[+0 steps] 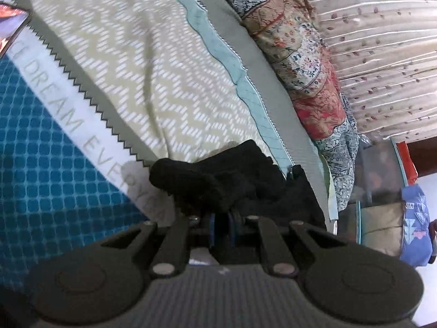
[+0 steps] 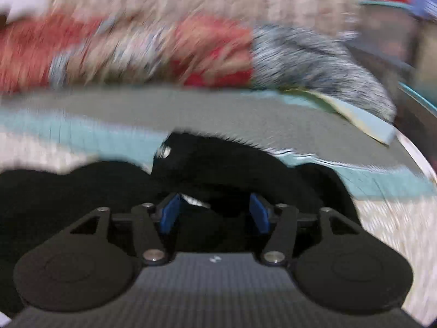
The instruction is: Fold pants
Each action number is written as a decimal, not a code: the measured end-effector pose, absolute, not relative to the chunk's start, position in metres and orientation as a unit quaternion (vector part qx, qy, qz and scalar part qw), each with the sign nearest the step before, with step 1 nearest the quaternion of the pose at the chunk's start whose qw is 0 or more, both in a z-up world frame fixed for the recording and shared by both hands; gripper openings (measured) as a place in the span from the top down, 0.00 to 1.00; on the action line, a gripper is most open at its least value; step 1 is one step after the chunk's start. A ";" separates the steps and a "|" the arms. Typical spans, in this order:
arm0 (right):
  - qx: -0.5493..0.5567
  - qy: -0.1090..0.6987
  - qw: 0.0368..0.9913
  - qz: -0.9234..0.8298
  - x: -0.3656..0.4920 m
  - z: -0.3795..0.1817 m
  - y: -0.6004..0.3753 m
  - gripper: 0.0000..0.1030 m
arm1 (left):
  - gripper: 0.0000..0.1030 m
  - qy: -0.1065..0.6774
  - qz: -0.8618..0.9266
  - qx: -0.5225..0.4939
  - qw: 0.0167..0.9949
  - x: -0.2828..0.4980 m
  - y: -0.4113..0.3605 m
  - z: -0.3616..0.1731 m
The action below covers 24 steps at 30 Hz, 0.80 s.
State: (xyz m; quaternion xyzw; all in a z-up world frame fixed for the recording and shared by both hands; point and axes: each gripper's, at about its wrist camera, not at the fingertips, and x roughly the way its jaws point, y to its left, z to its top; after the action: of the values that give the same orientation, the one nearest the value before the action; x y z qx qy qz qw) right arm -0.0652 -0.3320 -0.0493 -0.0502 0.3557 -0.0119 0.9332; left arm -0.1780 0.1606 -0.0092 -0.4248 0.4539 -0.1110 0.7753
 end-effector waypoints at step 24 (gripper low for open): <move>0.154 0.268 0.945 -0.108 -0.170 0.042 -0.456 0.67 | 0.92 0.410 -0.116 -0.413 0.805 -0.197 0.182 0.035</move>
State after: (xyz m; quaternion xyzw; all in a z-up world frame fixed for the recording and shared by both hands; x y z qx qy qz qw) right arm -0.1695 -0.4559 0.0417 0.1536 0.2685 -0.1076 0.9449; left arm -0.1975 0.1824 0.0346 -0.4133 0.4104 -0.1159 0.8045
